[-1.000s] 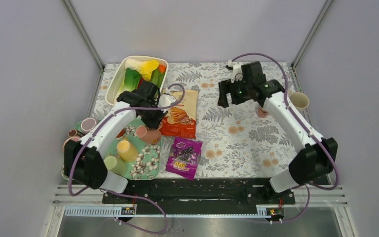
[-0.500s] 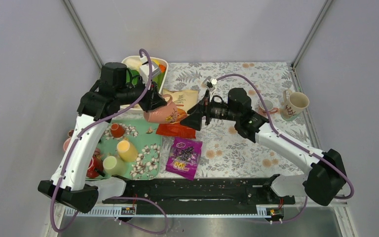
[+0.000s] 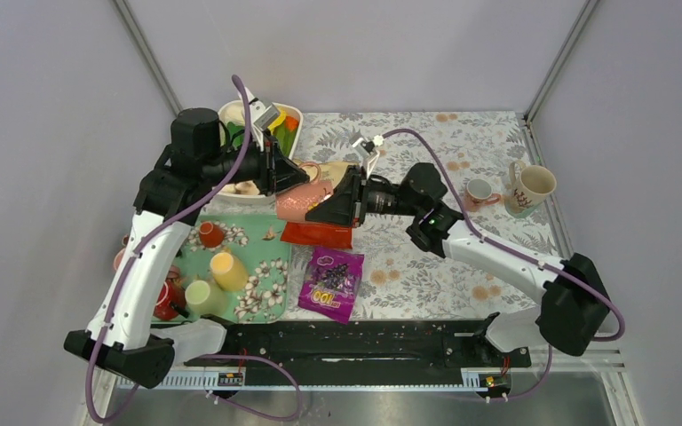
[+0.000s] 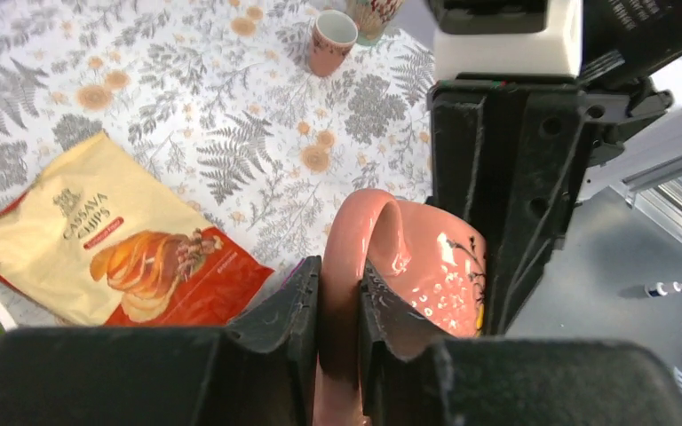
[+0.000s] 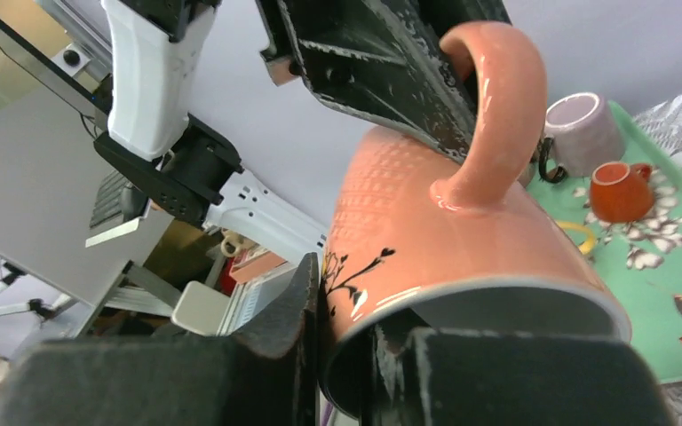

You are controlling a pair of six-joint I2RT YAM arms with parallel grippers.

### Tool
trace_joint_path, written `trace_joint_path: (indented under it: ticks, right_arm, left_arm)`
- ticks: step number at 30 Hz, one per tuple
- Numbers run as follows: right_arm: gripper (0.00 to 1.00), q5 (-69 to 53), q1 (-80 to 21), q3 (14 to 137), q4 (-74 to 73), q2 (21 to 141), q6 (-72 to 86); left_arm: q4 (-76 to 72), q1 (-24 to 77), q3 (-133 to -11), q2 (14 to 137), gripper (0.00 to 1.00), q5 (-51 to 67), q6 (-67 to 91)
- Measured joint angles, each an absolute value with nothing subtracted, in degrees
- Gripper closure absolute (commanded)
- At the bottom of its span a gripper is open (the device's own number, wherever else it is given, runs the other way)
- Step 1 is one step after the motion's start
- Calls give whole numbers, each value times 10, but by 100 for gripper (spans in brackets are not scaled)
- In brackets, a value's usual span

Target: Turn the mug right side up

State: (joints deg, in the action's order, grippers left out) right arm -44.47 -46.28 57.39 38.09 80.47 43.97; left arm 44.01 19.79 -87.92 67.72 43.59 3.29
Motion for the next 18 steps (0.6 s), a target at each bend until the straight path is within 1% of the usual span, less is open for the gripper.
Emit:
trace_joint_path:
  ticks: [1, 2, 3, 4, 7, 12, 15, 18]
  right_arm:
    - [100, -440, -463, 579, 378, 794, 440]
    - [100, -434, -461, 581, 363, 783, 432]
    - [100, -426, -460, 589, 317, 767, 408]
    - [100, -416, -458, 595, 276, 755, 382]
    - [100, -353, -440, 635, 96, 723, 285]
    - [100, -211, -332, 696, -137, 713, 149]
    - [100, -115, -256, 744, -254, 754, 85]
    - [100, -24, -210, 809, -347, 838, 39]
  left_arm:
    - [435, 194, -878, 674, 48, 433, 35]
    - [430, 194, -877, 672, 21, 432, 36]
    - [426, 198, -877, 668, 4, 420, 35]
    - [424, 201, -877, 665, 1, 408, 28]
    - [433, 205, -876, 656, 1, 318, 8]
    - [452, 200, -866, 650, 1, 195, -61]
    - [476, 200, -846, 656, 1, 157, -97]
    - [502, 200, -817, 676, 1, 129, -131]
